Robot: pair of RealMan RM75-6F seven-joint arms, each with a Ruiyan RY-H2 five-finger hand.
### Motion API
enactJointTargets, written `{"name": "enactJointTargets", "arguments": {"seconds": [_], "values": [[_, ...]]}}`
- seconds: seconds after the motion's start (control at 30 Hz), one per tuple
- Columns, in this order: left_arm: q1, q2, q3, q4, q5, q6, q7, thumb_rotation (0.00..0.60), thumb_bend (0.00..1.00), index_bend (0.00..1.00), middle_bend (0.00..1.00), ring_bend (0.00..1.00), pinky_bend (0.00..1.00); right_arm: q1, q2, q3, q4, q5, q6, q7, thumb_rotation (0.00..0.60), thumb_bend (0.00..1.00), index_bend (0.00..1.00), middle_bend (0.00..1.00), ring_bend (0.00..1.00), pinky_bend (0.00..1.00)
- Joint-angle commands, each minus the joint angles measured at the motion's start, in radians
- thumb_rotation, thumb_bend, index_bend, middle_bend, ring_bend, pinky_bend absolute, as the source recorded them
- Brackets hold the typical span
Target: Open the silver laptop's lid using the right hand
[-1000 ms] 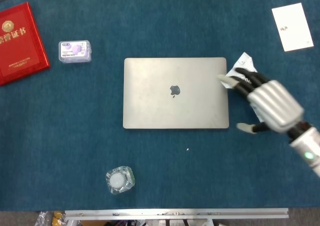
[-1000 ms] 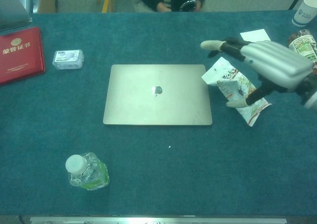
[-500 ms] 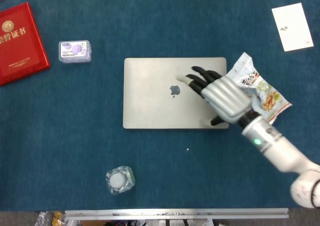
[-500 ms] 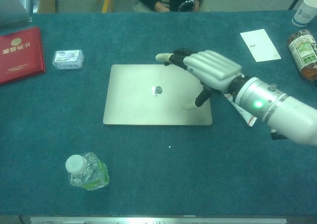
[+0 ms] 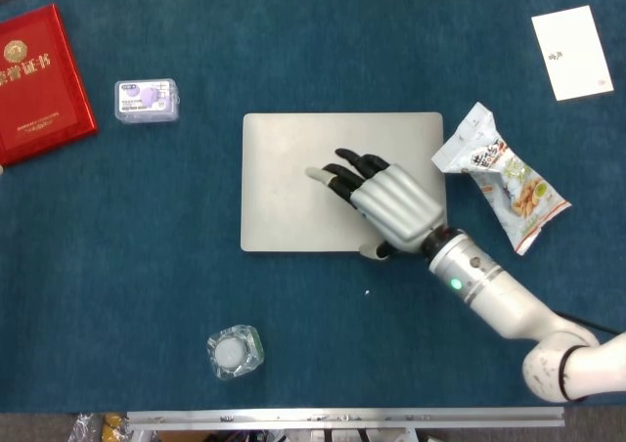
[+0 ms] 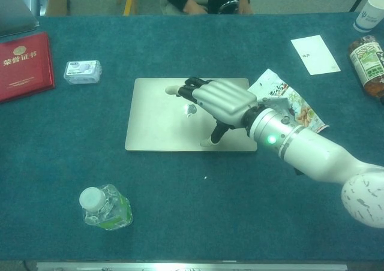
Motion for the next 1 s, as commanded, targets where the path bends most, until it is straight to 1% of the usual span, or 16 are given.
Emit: {"name": "enactJointTargets", "arguments": {"seconds": [0.03,0.3,0.57,1.0], "values": [[-0.002,-0.001,0.001,0.001,0.0,-0.003,-0.001,0.6,0.42,0.34,0.29,0.22,0.21,0.015,-0.023,-0.008,0.017,0.015,-0.002,-0.021,0.6,0.0,0.1,0.17,0.04,0.19],[-0.002,-0.006,0.003,0.014,0.004,-0.003,-0.012,0.6,0.42,0.34,0.29,0.22,0.21,0.051,-0.09,-0.018,0.064,0.043,0.003,-0.078,0.6,0.0,0.1,0.16,0.03,0.19],[-0.003,-0.012,0.004,0.03,0.011,0.001,-0.027,0.6,0.42,0.34,0.29,0.22,0.21,0.062,-0.135,-0.045,0.107,0.047,0.039,-0.149,0.6,0.0,0.1,0.16,0.03,0.19],[-0.003,-0.016,0.004,0.049,0.011,0.005,-0.051,0.6,0.42,0.34,0.29,0.22,0.21,0.07,-0.192,-0.053,0.174,0.062,0.057,-0.176,0.6,0.0,0.1,0.16,0.03,0.19]]}}
